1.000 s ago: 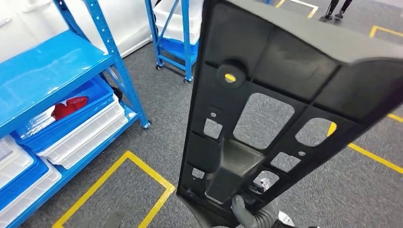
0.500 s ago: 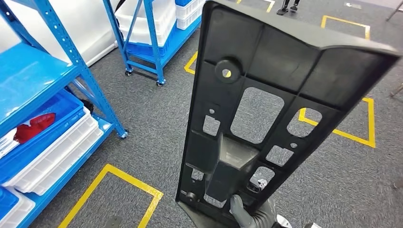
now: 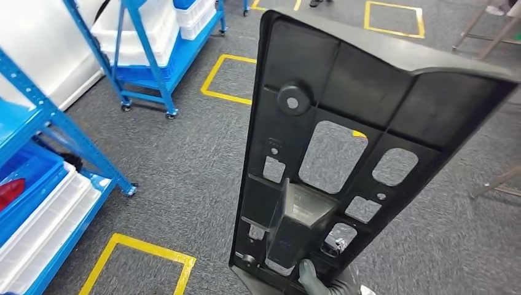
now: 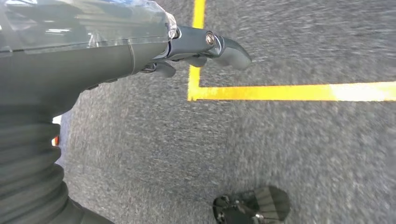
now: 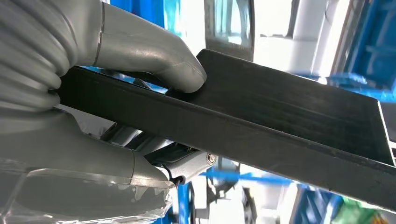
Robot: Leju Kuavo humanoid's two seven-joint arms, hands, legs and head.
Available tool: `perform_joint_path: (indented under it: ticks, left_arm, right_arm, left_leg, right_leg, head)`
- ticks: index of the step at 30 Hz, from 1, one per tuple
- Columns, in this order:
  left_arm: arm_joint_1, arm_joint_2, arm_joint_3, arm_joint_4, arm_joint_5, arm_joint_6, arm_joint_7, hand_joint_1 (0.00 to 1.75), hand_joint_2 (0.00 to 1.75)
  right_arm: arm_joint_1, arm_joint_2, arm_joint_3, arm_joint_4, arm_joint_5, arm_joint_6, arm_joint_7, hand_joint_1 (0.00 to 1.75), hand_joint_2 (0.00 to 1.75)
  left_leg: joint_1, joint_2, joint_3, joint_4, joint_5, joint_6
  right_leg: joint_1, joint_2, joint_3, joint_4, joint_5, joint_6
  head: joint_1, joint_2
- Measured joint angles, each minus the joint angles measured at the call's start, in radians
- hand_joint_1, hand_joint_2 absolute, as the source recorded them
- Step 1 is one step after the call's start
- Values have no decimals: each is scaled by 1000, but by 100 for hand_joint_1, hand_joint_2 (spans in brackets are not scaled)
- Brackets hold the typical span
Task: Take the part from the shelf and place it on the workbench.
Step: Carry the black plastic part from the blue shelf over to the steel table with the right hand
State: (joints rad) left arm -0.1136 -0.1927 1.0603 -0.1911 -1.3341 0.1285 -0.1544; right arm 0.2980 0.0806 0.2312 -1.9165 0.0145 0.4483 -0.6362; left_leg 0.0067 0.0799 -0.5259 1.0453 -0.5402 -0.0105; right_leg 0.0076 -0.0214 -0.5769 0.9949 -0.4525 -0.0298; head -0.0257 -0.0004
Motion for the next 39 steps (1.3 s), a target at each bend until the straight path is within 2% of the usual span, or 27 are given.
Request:
perform_joint_path:
  ticks: [2,3,4,5,6,7,9,11,13,14,15,17,19,20,21,22,24,26,28,29,31,32,34,35,36,37,39]
  left_arm:
    - [0,0,-3,0,-6,-2,0,0,175]
    - [1,0,-4,0,-9,-3,-1,0,175]
    - [1,-1,-4,0,-13,-4,-1,0,175]
    - [-1,-1,-6,0,-14,-4,-2,0,175]
    - [-5,-1,-7,0,-15,-4,-2,0,175]
    - [-9,-1,-9,0,-14,-4,-3,0,175]
    - [-18,-2,-10,0,-9,-2,-7,0,175]
    - [-26,-2,-11,0,-1,1,-13,0,175]
    - [-34,-3,-10,0,6,6,-17,0,175]
    - [-37,-3,-10,0,9,9,-17,0,175]
    - [-40,-3,-10,0,10,11,-17,0,175]
    - [-40,-2,-10,0,10,13,-15,0,175]
    - [-36,1,-9,0,15,18,-11,0,175]
    - [-35,4,-8,0,21,20,-10,0,175]
    - [-35,6,-6,0,30,23,-10,0,175]
    - [-35,7,-2,0,41,24,-12,0,175]
    - [-35,10,6,0,59,24,-15,0,175]
    - [-32,13,12,0,63,25,-16,0,175]
    - [-30,16,15,-1,62,26,-16,0,175]
    - [-30,19,16,-1,63,27,-17,0,175]
    - [-28,24,21,-1,65,29,-19,0,175]
    - [-25,28,23,-1,67,29,-21,0,175]
    - [-16,32,26,-1,73,30,-22,0,175]
    - [-13,35,28,-1,76,30,-22,0,175]
    - [-11,37,29,-1,78,31,-22,0,175]
    - [-10,39,30,-1,78,32,-22,0,175]
    - [-7,42,31,-1,75,35,-22,0,175]
  right_arm:
    - [4,0,0,-7,4,-5,-1,175,175]
    - [7,-1,0,-10,5,-8,-4,175,175]
    - [11,-2,0,-12,6,-11,-7,175,175]
    - [14,-3,0,-14,6,-14,-11,175,175]
    - [16,-4,0,-15,6,-16,-14,175,175]
    - [17,-6,0,-16,5,-17,-18,175,175]
    - [16,-10,0,-15,1,-16,-25,175,175]
    - [13,-14,0,-15,-3,-11,-33,175,175]
    - [11,-16,-1,-13,-6,-1,-37,175,175]
    - [9,-16,-1,-11,-7,4,-38,175,175]
    - [5,-16,-1,-9,-8,7,-39,175,175]
    - [-6,-17,-2,-4,-12,11,-39,175,175]
    - [-13,-17,-2,1,-18,12,-37,175,175]
    - [-13,-17,-2,4,-21,12,-36,175,175]
    - [-13,-17,-2,5,-24,10,-33,175,175]
    - [-13,-17,-2,6,-27,7,-31,175,175]
    - [-13,-17,-2,6,-33,1,-26,175,175]
    - [-11,-16,-4,6,-38,0,-24,175,175]
    - [-5,-16,-5,7,-40,3,-22,175,175]
    - [-2,-15,-6,7,-40,5,-22,175,175]
    - [-1,-13,-7,11,-44,13,-22,175,175]
    - [-2,-10,-8,15,-47,18,-22,175,175]
    - [-4,-6,-8,25,-54,26,-24,175,175]
    - [-5,-5,-8,30,-56,30,-25,175,175]
    - [-7,-3,-8,36,-58,34,-25,175,175]
    - [-10,-1,-8,41,-59,39,-25,175,175]
    - [-18,4,-8,51,-63,49,-23,175,175]
  left_leg:
    - [3,-52,-56,123,-63,-4]
    - [4,-65,-89,190,-88,-7]
    - [4,-70,-114,233,-96,-9]
    - [6,-73,-122,238,-82,-11]
    - [7,-75,-111,204,-49,-13]
    - [10,-84,-87,141,-6,-14]
    - [18,-129,-40,23,46,-15]
    - [18,-156,-25,-17,49,-8]
    - [16,-139,-22,-22,53,5]
    - [17,-128,-21,-26,56,12]
    - [17,-116,-20,-30,58,18]
    - [14,-89,-18,-34,58,28]
    - [10,-60,-18,-34,55,30]
    - [9,-47,-17,-33,53,31]
    - [8,-35,-14,-33,51,30]
    - [8,-24,-11,-33,48,28]
    - [5,-5,-2,-34,41,21]
    - [3,11,3,-35,36,12]
    - [3,26,8,-38,31,2]
    - [4,19,9,-33,24,-3]
    - [6,-25,-13,30,-18,-8]
    - [7,-52,-41,92,-50,-9]
    - [7,-72,-109,225,-101,-11]
    - [7,-74,-128,252,-98,-12]
    - [8,-75,-129,242,-75,-13]
    - [9,-79,-111,191,-35,-14]
    - [15,-111,-57,53,35,-16]
  right_leg:
    - [-4,24,5,-6,3,-6]
    - [-4,38,5,-5,3,-7]
    - [-4,52,5,-4,2,-7]
    - [-4,67,6,-1,1,-6]
    - [-5,82,7,3,-1,-4]
    - [-7,96,8,8,-4,0]
    - [-9,122,3,23,-12,10]
    - [-10,143,-8,32,-13,22]
    - [-14,159,-16,32,-10,34]
    - [-14,146,-22,43,-17,39]
    - [-13,121,-36,70,-33,43]
    - [-12,56,-94,186,-93,51]
    - [-16,31,-157,309,-138,57]
    - [-18,28,-167,327,-134,58]
    - [-19,24,-154,301,-111,57]
    - [-20,15,-120,238,-75,54]
    - [-12,-22,-44,91,-22,43]
    - [-1,-40,-16,32,-14,32]
    - [0,-20,-15,25,-12,22]
    - [-2,-10,-11,19,-10,16]
    - [-8,9,-2,7,-6,4]
    - [-7,18,1,5,-6,0]
    - [-7,44,2,6,-8,-3]
    - [-7,58,3,7,-9,-3]
    - [-8,72,5,9,-10,-2]
    - [-10,87,7,12,-12,1]
    - [-11,112,7,24,-20,10]
  head:
    - [0,0]
    - [0,0]
    - [0,0]
    - [0,0]
    - [0,0]
    - [0,0]
    - [0,0]
    - [0,0]
    - [0,0]
    - [0,0]
    - [0,0]
    - [0,0]
    - [0,0]
    - [0,0]
    - [0,0]
    - [0,0]
    - [0,0]
    - [0,0]
    - [0,0]
    - [0,0]
    - [0,0]
    - [0,0]
    - [-1,0]
    - [-1,0]
    - [-1,0]
    - [-1,0]
    - [0,0]
